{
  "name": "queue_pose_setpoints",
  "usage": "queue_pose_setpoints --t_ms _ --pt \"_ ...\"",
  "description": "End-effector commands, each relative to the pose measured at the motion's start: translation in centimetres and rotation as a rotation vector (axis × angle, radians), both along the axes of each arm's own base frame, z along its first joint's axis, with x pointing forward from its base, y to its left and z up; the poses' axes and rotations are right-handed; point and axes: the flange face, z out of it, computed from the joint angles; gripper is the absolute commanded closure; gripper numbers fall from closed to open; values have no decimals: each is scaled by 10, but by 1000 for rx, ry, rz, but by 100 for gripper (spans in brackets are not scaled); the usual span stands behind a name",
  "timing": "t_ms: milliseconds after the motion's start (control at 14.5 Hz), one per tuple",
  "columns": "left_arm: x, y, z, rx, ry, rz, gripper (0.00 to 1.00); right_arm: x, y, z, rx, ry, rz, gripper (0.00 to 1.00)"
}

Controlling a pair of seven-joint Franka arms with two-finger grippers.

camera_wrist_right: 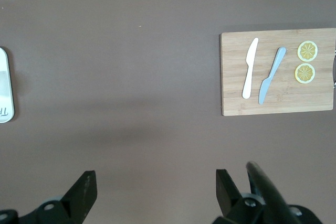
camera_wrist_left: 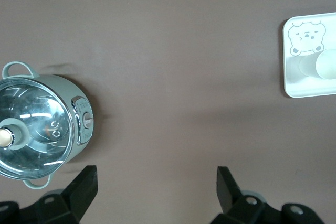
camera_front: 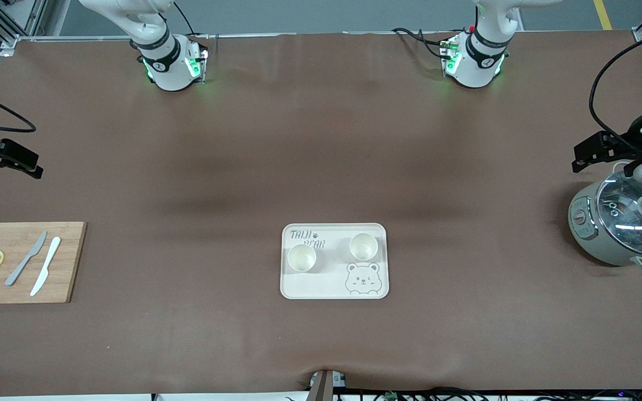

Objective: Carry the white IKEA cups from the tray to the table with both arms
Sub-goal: 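Reach the left gripper over the white cup on the tray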

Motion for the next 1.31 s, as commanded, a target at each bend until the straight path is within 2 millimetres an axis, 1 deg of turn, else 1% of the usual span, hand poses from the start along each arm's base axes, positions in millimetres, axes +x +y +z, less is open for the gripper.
queue_pose_setpoints --t_ms 0,69,138,207,277,346,415,484,553,691,761,899,968,1176,1245 --pt "-4 3 4 2 -9 -16 0 2 0 4 -11 -7 -14 0" --pt "-4 1 4 -8 -9 -14 0 2 0 4 -11 -7 -14 0" --pt "-1 -4 -3 -14 4 -8 0 2 0 4 -11 -7 -14 0" --pt "7 -10 -23 -13 39 -12 0 2 1 4 -11 -7 -13 0" --pt "14 -20 -41 -14 59 -10 0 2 0 4 -11 -7 -14 0" --pt "25 -30 -55 -24 53 16 0 2 1 4 -11 -7 -13 0" --pt "34 -48 -68 -43 47 62 0 2 2 4 -11 -7 -11 0" --pt "42 -78 -88 -49 60 88 0 2 2 4 -9 -7 -11 0" --pt "54 -102 -98 -54 52 107 0 2 2 4 -8 -7 -11 0" --pt "69 -129 -115 -64 58 135 0 2 3 4 -8 -7 -9 0" --pt "76 -139 -125 -71 52 149 0 2 3 4 -9 -7 -9 0" --pt "84 -161 -145 -80 28 174 0 2 3 4 -9 -7 -9 0" --pt "86 -167 -151 -84 20 183 0 2 2 4 -6 -7 -12 0" --pt "84 -183 -170 -49 33 153 0 2 3 4 -5 -7 -12 0" --pt "83 -191 -179 -35 37 145 0 2 4 4 -4 -7 -14 0"
